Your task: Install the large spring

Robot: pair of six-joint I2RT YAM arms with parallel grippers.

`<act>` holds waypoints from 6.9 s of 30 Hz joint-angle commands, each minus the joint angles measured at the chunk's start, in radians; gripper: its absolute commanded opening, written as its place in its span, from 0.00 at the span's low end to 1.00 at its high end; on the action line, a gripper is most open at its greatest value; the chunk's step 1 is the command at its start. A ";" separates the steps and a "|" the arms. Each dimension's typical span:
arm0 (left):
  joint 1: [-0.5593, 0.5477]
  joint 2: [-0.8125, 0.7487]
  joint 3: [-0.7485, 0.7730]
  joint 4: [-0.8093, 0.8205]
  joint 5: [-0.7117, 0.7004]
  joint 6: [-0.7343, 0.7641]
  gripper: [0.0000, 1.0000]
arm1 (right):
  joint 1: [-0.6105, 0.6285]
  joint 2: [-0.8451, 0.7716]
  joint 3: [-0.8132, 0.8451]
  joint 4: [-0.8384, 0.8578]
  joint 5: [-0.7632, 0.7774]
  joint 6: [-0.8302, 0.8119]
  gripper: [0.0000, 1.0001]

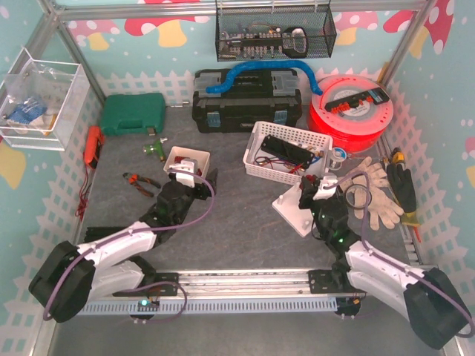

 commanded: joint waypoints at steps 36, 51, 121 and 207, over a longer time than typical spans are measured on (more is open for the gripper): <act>-0.001 -0.036 -0.013 0.022 0.010 -0.002 0.99 | -0.088 0.349 0.078 0.287 -0.076 -0.068 0.00; 0.001 -0.027 -0.009 0.022 0.004 0.004 0.99 | -0.088 0.458 0.047 0.358 -0.064 -0.027 0.05; 0.348 0.635 0.759 -0.828 -0.004 -1.061 0.37 | -0.087 -0.111 0.195 -0.259 -0.405 0.025 0.99; 0.361 0.991 0.929 -1.020 0.016 -1.167 0.40 | -0.088 -0.133 0.183 -0.270 -0.353 0.018 0.99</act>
